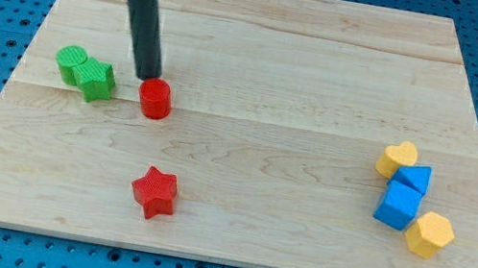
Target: Push the red circle closely to the red star
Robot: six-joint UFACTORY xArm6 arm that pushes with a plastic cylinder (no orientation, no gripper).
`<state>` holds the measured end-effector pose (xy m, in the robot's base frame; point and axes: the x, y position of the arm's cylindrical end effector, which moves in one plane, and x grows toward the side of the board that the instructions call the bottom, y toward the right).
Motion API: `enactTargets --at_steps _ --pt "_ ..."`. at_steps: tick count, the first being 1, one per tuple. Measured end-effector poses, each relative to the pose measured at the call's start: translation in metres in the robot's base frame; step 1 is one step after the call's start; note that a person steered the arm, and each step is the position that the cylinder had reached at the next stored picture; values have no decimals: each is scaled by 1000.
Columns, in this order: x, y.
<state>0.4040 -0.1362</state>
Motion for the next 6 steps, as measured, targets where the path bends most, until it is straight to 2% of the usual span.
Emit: enactTargets --at_steps 2,3,4,5,6 --pt "89 54" --pt "58 61" --pt "69 95" --pt "88 80" --pt "61 98"
